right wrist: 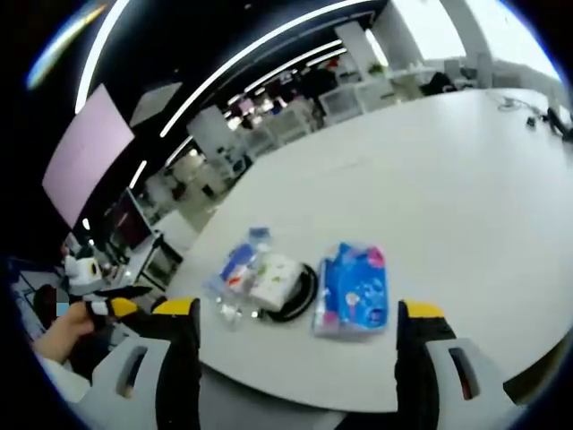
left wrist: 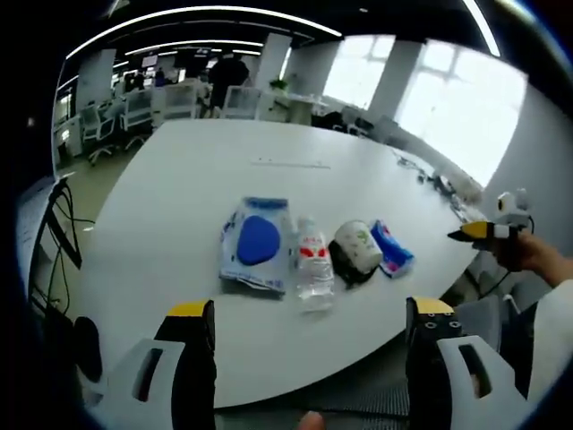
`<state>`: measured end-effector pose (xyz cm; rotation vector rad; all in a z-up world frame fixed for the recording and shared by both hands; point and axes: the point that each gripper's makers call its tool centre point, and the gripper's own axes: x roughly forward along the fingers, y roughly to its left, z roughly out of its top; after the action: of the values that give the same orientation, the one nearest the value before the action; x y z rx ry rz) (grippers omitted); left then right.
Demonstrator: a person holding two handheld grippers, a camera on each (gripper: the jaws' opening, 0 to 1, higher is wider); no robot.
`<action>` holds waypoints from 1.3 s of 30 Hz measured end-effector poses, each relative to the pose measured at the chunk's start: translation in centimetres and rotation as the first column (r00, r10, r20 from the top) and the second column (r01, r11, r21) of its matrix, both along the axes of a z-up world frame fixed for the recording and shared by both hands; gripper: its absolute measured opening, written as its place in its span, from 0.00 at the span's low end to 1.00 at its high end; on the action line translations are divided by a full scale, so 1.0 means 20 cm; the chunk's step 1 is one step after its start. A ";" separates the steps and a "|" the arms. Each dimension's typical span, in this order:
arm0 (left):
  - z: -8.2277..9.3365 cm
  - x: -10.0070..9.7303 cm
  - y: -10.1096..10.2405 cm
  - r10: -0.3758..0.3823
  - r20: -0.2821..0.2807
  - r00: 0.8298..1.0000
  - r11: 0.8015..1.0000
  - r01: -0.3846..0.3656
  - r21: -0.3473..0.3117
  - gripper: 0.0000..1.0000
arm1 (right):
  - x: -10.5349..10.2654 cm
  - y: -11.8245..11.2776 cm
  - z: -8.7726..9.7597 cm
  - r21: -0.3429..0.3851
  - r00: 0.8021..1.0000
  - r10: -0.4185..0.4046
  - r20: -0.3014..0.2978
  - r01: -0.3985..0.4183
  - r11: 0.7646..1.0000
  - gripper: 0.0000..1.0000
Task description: Arrange the tabletop items into an orderly group along one side of the table until the central work area is clear of visible clutter.
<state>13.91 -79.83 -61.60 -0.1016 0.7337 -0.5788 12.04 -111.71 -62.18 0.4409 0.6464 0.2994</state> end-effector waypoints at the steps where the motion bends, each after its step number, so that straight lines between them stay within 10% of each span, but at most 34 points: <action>1: 0.00 0.00 0.00 0.000 0.001 1.000 1.000 0.000 0.001 0.86 | 0.00 0.00 0.00 0.001 1.000 0.001 0.000 -0.001 1.000 0.88; 39: -0.01 -0.01 -0.03 0.029 -0.016 0.999 0.999 -0.028 0.035 0.86 | 0.00 -0.04 -0.02 0.027 0.999 0.031 -0.028 -0.030 0.999 0.86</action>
<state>13.75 -80.48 -61.76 -0.0845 0.7566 -0.5387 12.05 -112.52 -62.67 0.4616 0.6779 0.3311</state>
